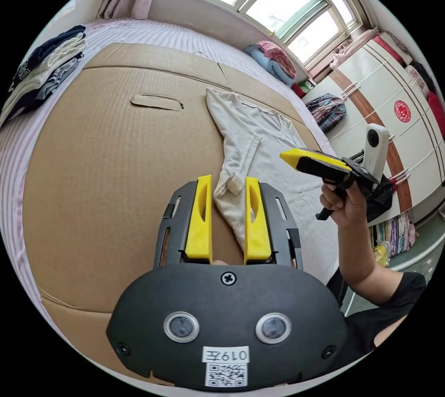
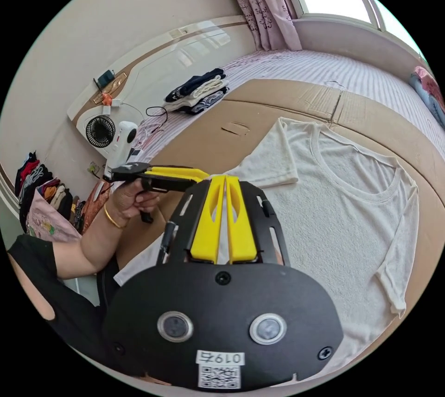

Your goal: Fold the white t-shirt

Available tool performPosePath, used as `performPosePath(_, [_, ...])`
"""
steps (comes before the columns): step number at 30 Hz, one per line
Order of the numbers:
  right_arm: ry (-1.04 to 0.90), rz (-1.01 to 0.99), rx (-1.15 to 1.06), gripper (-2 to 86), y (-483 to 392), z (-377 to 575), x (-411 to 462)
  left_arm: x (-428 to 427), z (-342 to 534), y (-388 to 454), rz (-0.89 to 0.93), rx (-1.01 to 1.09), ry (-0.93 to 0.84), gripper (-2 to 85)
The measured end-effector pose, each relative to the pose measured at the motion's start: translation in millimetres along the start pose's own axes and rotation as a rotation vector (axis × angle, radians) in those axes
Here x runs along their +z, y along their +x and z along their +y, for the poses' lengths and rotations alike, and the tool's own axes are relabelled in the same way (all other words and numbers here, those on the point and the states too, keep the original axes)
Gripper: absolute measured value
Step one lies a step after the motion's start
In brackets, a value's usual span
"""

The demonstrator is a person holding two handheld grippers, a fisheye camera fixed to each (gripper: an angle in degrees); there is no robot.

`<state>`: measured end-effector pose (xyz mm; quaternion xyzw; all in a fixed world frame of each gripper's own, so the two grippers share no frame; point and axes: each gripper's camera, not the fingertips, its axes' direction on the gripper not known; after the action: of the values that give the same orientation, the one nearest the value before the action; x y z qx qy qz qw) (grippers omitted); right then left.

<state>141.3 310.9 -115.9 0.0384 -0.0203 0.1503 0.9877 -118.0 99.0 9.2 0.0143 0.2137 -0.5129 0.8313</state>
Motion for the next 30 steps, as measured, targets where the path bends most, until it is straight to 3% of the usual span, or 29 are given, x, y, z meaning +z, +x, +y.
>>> performPosePath(15, [-0.223, 0.232, -0.006, -0.7, 65, 131, 114, -53, 72, 32, 0.012, -0.061, -0.023, 1.5])
performPosePath(19, [-0.168, 0.202, 0.016, -0.6, 77, 182, 110, -77, 92, 46, 0.014, -0.047, 0.017, 1.1])
performPosePath(23, [0.063, 0.072, -0.037, -0.6, 68, 283, 41, -109, 114, 55, 0.007, -0.06, 0.075, 0.9])
performPosePath(26, [0.127, 0.195, -0.051, -0.6, 61, 397, -5, -127, 133, 64, -0.032, -0.066, 0.071, 0.9])
performPosePath(30, [0.149, 0.236, 0.087, -0.6, 60, 583, -53, -156, 161, 98, -0.046, -0.01, 0.119, 0.9])
